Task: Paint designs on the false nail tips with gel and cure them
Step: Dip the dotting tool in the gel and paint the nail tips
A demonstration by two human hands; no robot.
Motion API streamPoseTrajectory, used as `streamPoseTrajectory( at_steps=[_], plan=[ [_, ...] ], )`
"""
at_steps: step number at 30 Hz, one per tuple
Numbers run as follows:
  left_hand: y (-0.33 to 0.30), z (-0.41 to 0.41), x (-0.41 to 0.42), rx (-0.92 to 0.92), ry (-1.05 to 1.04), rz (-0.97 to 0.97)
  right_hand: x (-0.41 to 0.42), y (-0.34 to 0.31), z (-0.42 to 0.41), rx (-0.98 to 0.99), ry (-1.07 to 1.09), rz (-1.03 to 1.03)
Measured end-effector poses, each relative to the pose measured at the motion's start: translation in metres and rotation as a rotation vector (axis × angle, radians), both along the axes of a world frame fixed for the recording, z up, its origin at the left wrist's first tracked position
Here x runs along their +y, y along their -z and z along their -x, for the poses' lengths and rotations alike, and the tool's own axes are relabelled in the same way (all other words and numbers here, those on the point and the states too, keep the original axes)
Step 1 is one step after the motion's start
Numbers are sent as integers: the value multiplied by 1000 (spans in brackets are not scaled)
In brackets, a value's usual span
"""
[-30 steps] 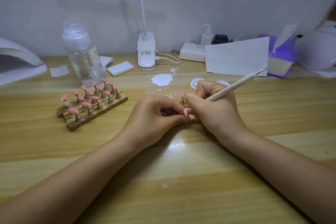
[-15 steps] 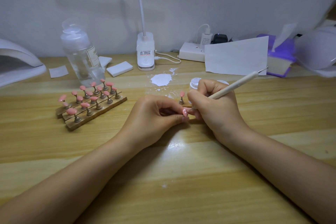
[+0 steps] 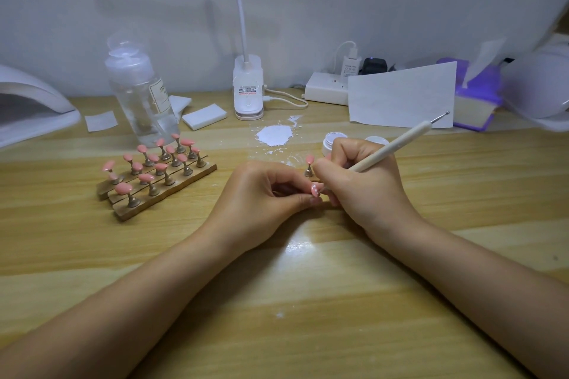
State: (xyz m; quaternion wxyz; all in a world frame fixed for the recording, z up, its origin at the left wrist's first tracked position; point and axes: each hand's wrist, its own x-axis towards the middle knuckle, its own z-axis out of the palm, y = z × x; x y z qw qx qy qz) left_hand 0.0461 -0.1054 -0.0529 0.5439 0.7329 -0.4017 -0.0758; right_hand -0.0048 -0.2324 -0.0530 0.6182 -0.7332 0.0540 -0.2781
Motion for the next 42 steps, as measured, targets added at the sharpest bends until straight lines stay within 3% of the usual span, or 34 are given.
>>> streamPoseTrajectory(
  at_steps=[42],
  plan=[
    [-1,0,-1,17,9,1,-1,1,-1,-15,5,7]
  ],
)
